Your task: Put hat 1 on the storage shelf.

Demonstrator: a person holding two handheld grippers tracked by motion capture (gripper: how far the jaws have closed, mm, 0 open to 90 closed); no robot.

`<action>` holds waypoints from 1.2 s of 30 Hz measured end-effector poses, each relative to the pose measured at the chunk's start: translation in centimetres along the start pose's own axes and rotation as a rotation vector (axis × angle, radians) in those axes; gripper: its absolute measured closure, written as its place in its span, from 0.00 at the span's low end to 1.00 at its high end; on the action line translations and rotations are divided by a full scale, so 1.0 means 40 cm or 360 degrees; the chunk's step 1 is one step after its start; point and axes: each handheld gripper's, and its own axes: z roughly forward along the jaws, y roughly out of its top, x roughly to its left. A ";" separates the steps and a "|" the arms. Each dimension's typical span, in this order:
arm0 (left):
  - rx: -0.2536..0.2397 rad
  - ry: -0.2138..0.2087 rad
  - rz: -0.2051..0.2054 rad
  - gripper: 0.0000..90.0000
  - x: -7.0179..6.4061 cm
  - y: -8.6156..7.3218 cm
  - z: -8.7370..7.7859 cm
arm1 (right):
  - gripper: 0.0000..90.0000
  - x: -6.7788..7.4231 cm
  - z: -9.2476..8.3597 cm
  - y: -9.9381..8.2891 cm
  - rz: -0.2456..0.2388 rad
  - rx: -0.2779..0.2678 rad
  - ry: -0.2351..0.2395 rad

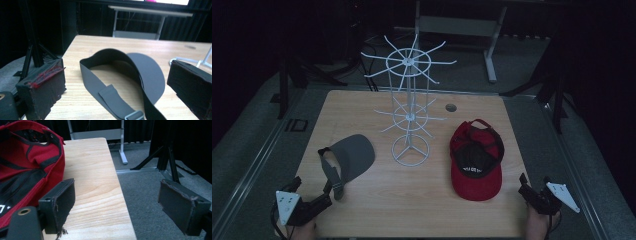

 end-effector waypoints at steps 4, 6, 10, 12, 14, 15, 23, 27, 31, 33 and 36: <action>0.0003 0.0012 -0.0028 0.02 0.002 0.001 0.001 | 0.16 -0.001 -0.002 0.002 -0.0009 0.0025 -0.0003; -0.0003 0.0025 -0.0018 0.02 0.000 0.003 -0.001 | 0.16 -0.004 -0.003 0.005 0.0005 0.0047 -0.0001; 0.0023 0.0032 -0.0017 0.02 -0.004 0.005 -0.001 | 0.16 -0.011 0.000 0.011 0.0025 0.0124 0.0006; 0.0066 0.0009 -0.0057 0.02 -0.007 0.004 0.002 | 0.16 -0.010 0.003 0.017 0.0018 0.0188 0.0016; 0.0061 -0.0029 -0.0070 0.02 -0.010 0.003 0.003 | 0.16 -0.007 0.009 0.027 -0.0020 0.0267 0.0044; 0.0061 -0.0029 -0.0070 0.02 -0.010 0.003 0.003 | 0.16 -0.007 0.009 0.027 -0.0020 0.0267 0.0044; 0.0061 -0.0231 -0.0120 0.02 -0.037 0.018 -0.002 | 0.14 0.023 0.022 0.086 -0.0068 0.0315 0.0149; 0.0072 -0.0280 -0.0132 0.02 -0.045 0.018 0.001 | 0.13 0.054 0.048 0.134 -0.0079 0.0349 0.0292; 0.0080 -0.0268 -0.0141 0.02 -0.044 0.019 -0.004 | 0.16 0.078 0.055 0.180 -0.0108 0.0324 0.0342; 0.0090 -0.0267 -0.0142 0.02 -0.044 0.020 -0.004 | 0.16 0.085 0.064 0.204 -0.0095 0.0352 0.0406; 0.0119 -0.0305 -0.0153 0.02 -0.045 0.021 -0.003 | 0.16 0.098 0.069 0.230 -0.0111 0.0308 0.0412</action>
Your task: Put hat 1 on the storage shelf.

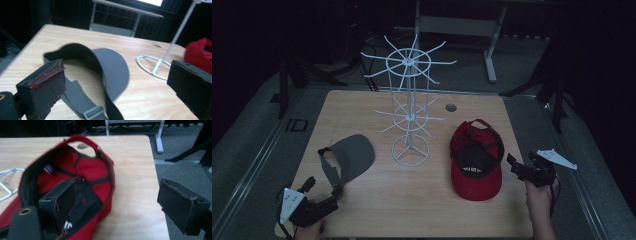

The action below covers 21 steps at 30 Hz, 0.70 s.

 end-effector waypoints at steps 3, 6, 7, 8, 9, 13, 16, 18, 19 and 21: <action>0.0015 -0.0015 0.0022 0.02 -0.008 -0.001 0.000 | 0.16 0.012 0.008 0.031 -0.0044 -0.0031 -0.0029; 0.0023 -0.0014 0.0050 0.02 -0.014 -0.001 0.001 | 0.16 0.017 0.021 0.057 -0.0069 -0.0018 -0.0047; 0.0024 -0.0010 0.0058 0.02 -0.015 -0.001 0.001 | 0.16 0.018 0.025 0.063 -0.0075 -0.0014 -0.0039; 0.0024 -0.0012 0.0056 0.02 -0.016 -0.001 0.000 | 0.16 0.019 0.033 0.071 -0.0079 -0.0005 -0.0016; 0.0025 -0.0021 0.0052 0.02 -0.015 -0.001 0.000 | 0.16 0.019 0.033 0.071 -0.0079 -0.0005 -0.0016; 0.0042 -0.0045 0.0037 0.02 -0.015 -0.001 0.001 | 0.16 0.019 0.084 0.095 -0.0103 0.0092 0.0099; 0.0038 -0.0034 0.0048 0.02 -0.016 0.000 0.000 | 0.15 0.020 0.116 0.103 -0.0094 0.0129 0.0124; 0.0035 -0.0033 0.0047 0.02 -0.017 0.000 -0.001 | 0.14 0.021 0.123 0.104 -0.0095 0.0124 0.0128; 0.0030 -0.0032 0.0048 0.02 -0.017 0.001 -0.002 | 0.15 0.022 0.144 0.104 -0.0098 0.0150 0.0146; 0.0027 -0.0026 0.0050 0.02 -0.017 0.001 -0.003 | 0.15 0.024 0.164 0.101 -0.0114 0.0178 0.0155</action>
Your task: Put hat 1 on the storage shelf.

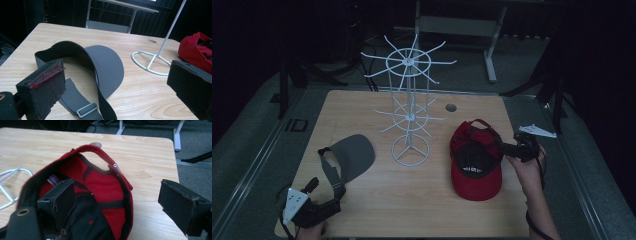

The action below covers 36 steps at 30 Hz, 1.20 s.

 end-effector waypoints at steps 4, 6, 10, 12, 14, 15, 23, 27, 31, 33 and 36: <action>0.0006 0.0005 0.0010 0.02 0.000 0.000 0.000 | 0.17 -0.007 0.043 -0.006 -0.0027 0.0082 -0.0004; 0.0007 0.0007 0.0010 0.02 0.000 0.000 0.000 | 0.17 -0.016 0.066 -0.011 -0.0016 0.0131 -0.0005; 0.0009 -0.0006 0.0006 0.02 -0.003 -0.001 0.000 | 0.17 -0.024 0.103 -0.025 -0.0025 0.0204 -0.0001; 0.0006 -0.0005 0.0008 0.02 -0.003 -0.001 0.000 | 0.17 -0.023 0.123 -0.036 -0.0035 0.0252 -0.0022; 0.0006 -0.0006 0.0009 0.02 -0.003 0.000 0.000 | 0.17 -0.021 0.132 -0.042 -0.0039 0.0274 -0.0012; 0.0003 0.0000 0.0011 0.02 -0.003 0.000 -0.001 | 0.19 -0.014 0.149 -0.055 -0.0066 0.0317 -0.0019; -0.0011 0.0011 0.0000 0.02 -0.001 0.000 -0.004 | 0.49 0.015 0.185 -0.095 -0.0219 0.0408 -0.0057; -0.0012 0.0016 0.0001 0.02 -0.002 0.000 -0.005 | 0.68 0.027 0.197 -0.109 -0.0267 0.0452 -0.0088; -0.0010 0.0021 -0.0003 0.02 0.000 0.001 -0.005 | 0.89 0.033 0.195 -0.112 -0.0271 0.0438 -0.0053; -0.0007 0.0034 -0.0001 0.02 0.000 0.000 -0.006 | 0.94 0.037 0.192 -0.110 -0.0272 0.0442 -0.0061; -0.0007 0.0041 -0.0006 0.02 0.001 0.001 -0.007 | 0.95 0.040 0.180 -0.104 -0.0289 0.0402 -0.0069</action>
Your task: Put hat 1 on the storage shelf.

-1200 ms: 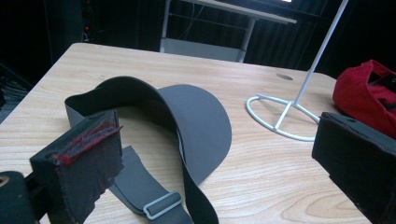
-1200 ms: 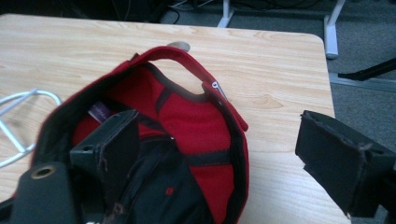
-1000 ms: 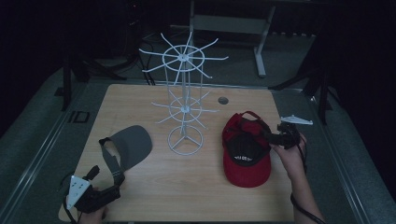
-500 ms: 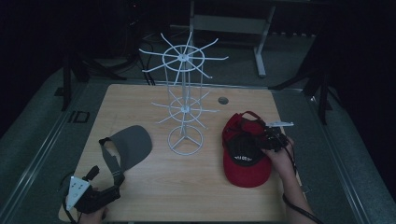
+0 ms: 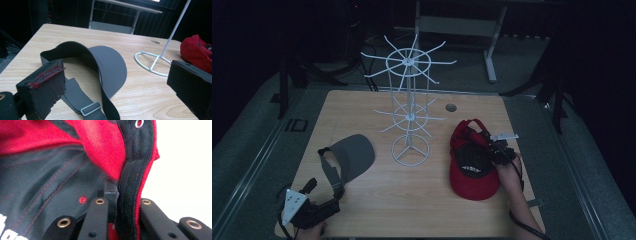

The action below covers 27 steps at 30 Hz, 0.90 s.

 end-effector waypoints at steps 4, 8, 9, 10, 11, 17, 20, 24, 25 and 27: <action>0.0008 0.0017 -0.0007 0.02 0.002 0.001 0.001 | 0.95 0.000 -0.034 0.014 0.0013 -0.0075 0.0014; 0.0020 0.0068 0.0038 0.03 0.002 0.002 0.001 | 0.95 -0.002 -0.066 0.028 0.0061 -0.0153 0.0039; 0.0020 0.0076 0.0034 0.03 0.003 0.002 0.000 | 0.95 -0.004 -0.074 0.032 0.0084 -0.0176 0.0053; 0.0023 0.0077 0.0022 0.03 0.004 0.002 0.000 | 0.95 -0.006 -0.082 0.035 0.0098 -0.0196 0.0058; 0.0023 0.0080 0.0013 0.03 0.005 0.001 0.001 | 0.95 -0.007 -0.090 0.039 0.0108 -0.0209 0.0060; 0.0003 0.0044 -0.0065 0.03 0.011 0.002 -0.001 | 0.95 -0.018 -0.141 0.059 0.0161 -0.0305 0.0071; 0.0005 0.0062 -0.0043 0.03 0.010 0.003 -0.002 | 0.95 -0.023 -0.168 0.069 0.0184 -0.0355 0.0077; 0.0008 0.0060 -0.0035 0.03 0.005 0.003 -0.003 | 0.95 -0.025 -0.202 0.083 0.0192 -0.0409 0.0068; 0.0016 0.0053 -0.0030 0.03 0.004 0.004 -0.002 | 0.95 -0.025 -0.211 0.086 0.0192 -0.0426 0.0065; 0.0040 0.0036 -0.0014 0.03 0.000 0.004 -0.001 | 0.95 -0.027 -0.228 0.092 0.0200 -0.0453 0.0074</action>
